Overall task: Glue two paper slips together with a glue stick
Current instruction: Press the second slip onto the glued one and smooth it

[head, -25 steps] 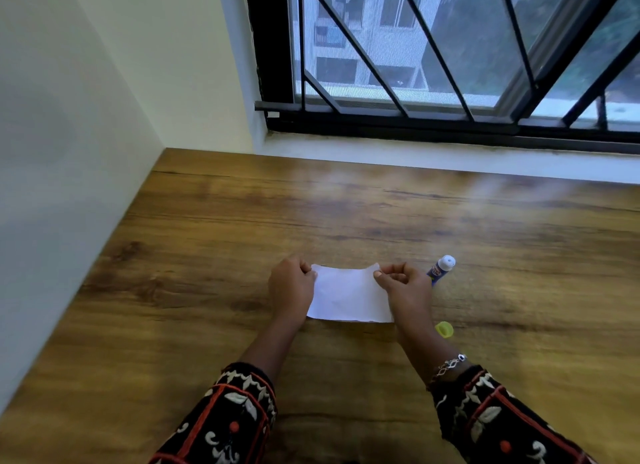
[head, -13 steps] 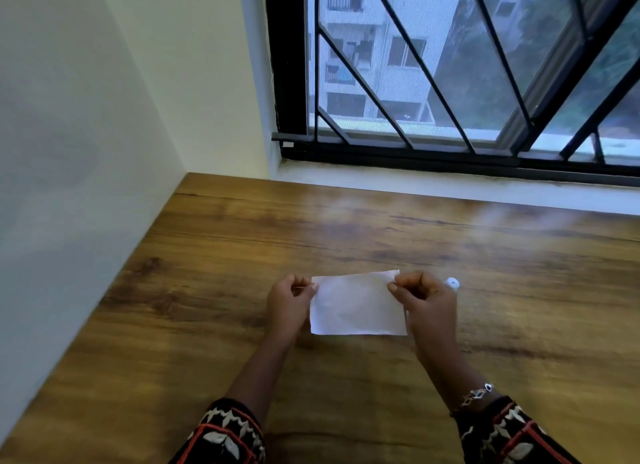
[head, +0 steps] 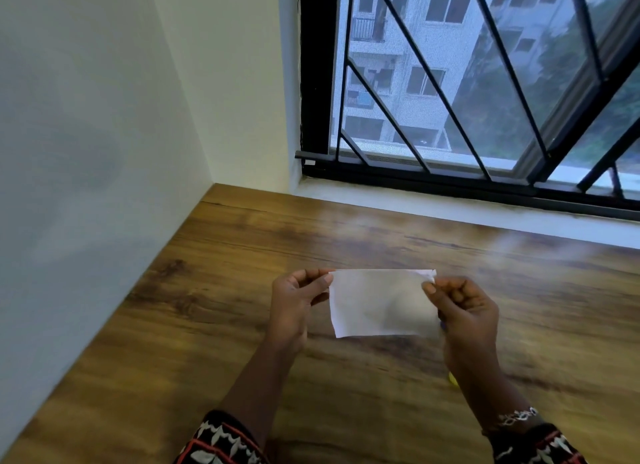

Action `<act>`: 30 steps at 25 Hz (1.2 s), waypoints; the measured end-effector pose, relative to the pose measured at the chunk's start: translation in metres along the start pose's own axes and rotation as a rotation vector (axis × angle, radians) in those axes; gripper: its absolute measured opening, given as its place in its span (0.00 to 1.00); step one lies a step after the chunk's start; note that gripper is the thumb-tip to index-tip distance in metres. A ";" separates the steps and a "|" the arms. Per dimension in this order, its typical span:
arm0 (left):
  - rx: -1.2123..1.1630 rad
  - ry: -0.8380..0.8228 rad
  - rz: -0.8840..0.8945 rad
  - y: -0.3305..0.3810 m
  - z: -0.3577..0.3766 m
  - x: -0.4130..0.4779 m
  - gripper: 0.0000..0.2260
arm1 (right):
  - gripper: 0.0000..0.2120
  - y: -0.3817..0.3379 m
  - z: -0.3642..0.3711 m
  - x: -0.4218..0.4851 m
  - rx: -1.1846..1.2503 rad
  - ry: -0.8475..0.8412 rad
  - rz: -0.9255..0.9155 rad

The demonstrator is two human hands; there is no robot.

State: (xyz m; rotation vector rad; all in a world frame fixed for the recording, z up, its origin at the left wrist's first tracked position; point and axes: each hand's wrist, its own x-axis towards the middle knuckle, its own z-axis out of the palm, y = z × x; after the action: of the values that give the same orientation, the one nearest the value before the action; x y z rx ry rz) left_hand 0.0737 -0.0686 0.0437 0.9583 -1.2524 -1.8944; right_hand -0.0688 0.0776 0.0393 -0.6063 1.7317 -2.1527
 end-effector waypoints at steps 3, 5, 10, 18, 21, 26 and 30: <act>-0.014 0.024 0.060 0.001 0.002 -0.002 0.05 | 0.05 -0.004 0.000 -0.002 -0.022 -0.042 -0.001; -0.034 0.051 0.091 0.002 0.002 -0.003 0.05 | 0.07 -0.005 0.000 -0.002 -0.033 -0.036 0.014; -0.074 0.114 0.108 0.002 0.006 -0.004 0.05 | 0.05 -0.008 0.001 -0.002 -0.031 0.018 0.077; -0.066 0.136 0.132 0.003 0.012 -0.008 0.06 | 0.08 -0.015 0.002 -0.001 0.035 0.088 0.088; -0.069 0.152 0.136 0.003 0.013 -0.008 0.06 | 0.09 -0.016 0.002 -0.002 0.010 0.050 0.089; -0.071 0.172 0.157 0.002 0.013 -0.010 0.05 | 0.08 -0.018 0.006 -0.004 0.000 0.040 0.101; -0.059 0.188 0.164 0.000 0.014 -0.010 0.05 | 0.07 -0.018 0.006 -0.004 -0.003 0.045 0.118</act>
State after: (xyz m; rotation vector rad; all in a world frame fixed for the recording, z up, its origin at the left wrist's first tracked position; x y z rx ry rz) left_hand 0.0668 -0.0541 0.0497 0.9488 -1.1228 -1.6649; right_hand -0.0622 0.0785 0.0578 -0.4483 1.7478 -2.0980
